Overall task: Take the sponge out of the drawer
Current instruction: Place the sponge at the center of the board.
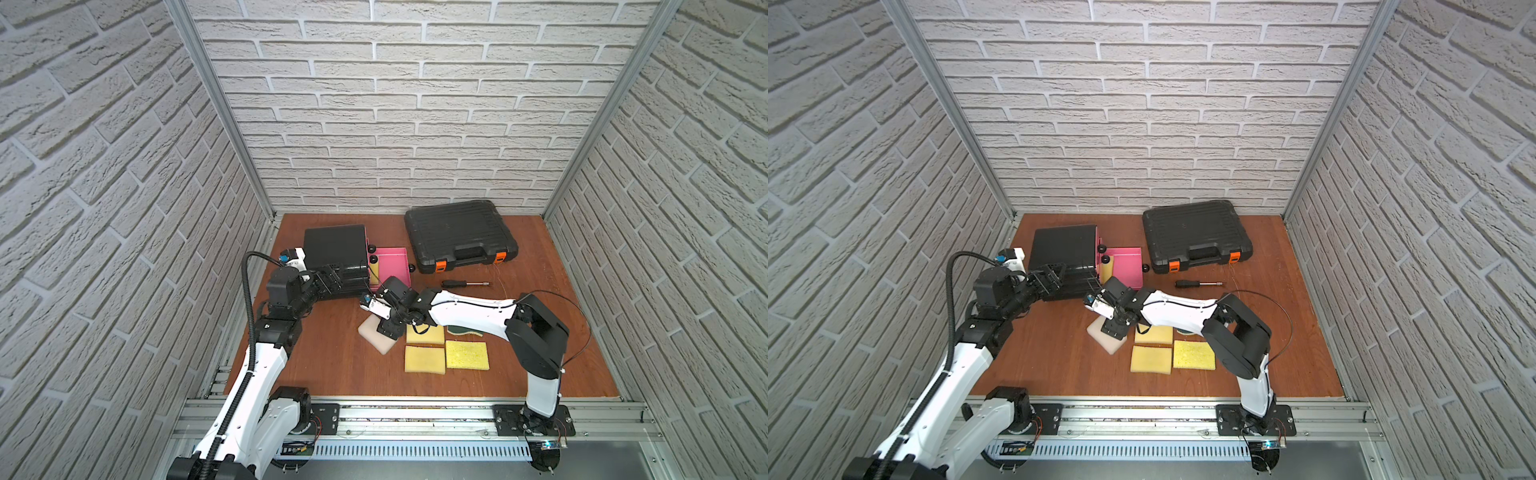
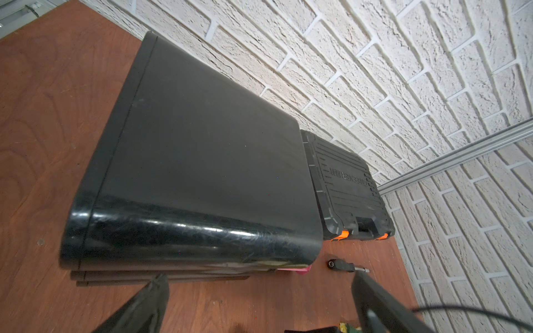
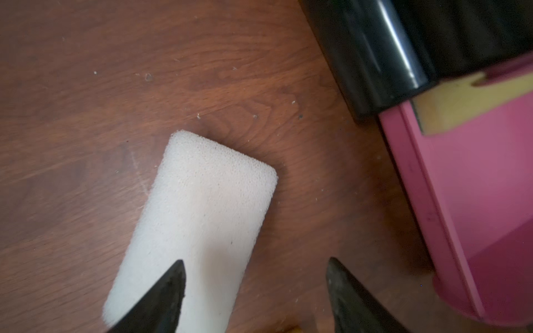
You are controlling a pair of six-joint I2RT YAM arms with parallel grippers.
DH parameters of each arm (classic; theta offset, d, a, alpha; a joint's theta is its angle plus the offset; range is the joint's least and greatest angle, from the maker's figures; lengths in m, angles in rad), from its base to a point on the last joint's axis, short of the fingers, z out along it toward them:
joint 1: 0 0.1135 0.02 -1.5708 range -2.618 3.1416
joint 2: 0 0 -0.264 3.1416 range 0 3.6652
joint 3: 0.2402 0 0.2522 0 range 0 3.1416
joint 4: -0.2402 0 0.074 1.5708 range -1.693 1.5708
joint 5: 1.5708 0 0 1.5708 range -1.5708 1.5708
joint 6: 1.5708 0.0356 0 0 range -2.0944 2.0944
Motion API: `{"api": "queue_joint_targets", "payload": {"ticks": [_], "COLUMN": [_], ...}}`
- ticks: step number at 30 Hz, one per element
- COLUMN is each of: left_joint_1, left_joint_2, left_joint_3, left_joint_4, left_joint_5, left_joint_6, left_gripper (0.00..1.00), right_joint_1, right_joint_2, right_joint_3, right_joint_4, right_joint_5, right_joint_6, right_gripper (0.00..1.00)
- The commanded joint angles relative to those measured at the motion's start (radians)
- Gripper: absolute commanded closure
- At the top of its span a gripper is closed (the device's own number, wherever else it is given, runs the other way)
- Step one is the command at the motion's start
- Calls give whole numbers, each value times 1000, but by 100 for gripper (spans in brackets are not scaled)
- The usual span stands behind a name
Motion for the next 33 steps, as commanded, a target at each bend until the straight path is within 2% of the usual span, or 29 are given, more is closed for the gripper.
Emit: {"api": "queue_joint_targets", "payload": {"ticks": [1,7,12,16,26,33], "left_joint_1": [8,11,12,13,13,12], "left_joint_2": [-25,-46,-71,-90,-94,-92], "left_joint_3": [-22,-33,-42,-50,-48,-45], "left_joint_4": [23,26,25,22,22,22], "left_joint_5": [5,21,31,30,36,36], "left_joint_6": [16,11,5,5,1,3], "left_gripper": [2,2,2,2,2,2], "right_joint_1": [49,147,232,263,263,239], "right_joint_2": [-111,-149,-37,12,13,19], "right_joint_3": [-83,-202,-146,-117,-164,-169], "right_joint_4": [128,234,198,194,198,177], "right_joint_5": [75,218,428,515,569,534], "right_joint_6": [99,206,236,234,238,244], "right_gripper": [19,17,16,14,12,13]}}
